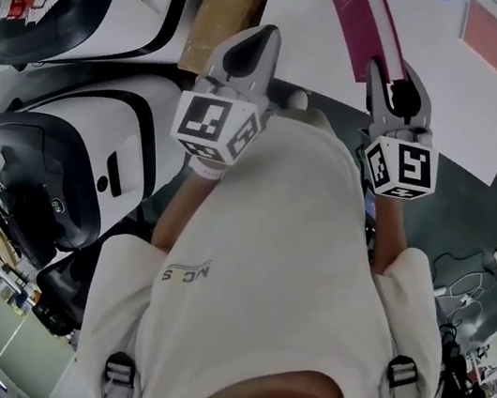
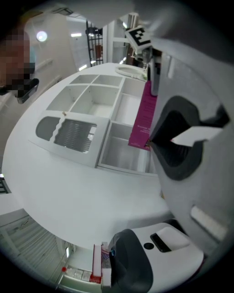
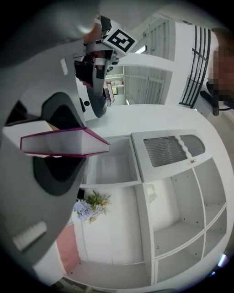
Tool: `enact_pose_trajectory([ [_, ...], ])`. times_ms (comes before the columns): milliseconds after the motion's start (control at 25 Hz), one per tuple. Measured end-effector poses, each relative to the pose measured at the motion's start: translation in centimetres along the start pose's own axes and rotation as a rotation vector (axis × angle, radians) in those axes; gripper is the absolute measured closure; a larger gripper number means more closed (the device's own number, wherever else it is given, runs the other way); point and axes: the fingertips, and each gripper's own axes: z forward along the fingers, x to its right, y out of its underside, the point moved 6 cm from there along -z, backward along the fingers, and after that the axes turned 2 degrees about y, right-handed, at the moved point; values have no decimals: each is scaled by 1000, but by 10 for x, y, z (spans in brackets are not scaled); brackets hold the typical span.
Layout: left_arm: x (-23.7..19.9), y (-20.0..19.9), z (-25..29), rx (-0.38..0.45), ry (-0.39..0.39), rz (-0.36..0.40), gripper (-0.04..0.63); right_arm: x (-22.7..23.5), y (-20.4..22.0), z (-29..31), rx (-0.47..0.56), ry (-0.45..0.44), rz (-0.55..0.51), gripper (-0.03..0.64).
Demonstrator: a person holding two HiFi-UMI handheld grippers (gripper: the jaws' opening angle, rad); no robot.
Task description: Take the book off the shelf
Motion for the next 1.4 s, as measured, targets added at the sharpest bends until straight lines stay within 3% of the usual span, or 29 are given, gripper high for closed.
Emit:
enact_pose_trajectory([
  [280,6,-3,4,-4,23,20,595,5,-13,-7,26,-5,33,474],
  [680,9,-4,6,0,47,33,595,9,-20,-3,-3,-57,2,474],
  [1400,13,0,8,-17,68,26,595,3,-17,-5,-1,-55,21,474],
])
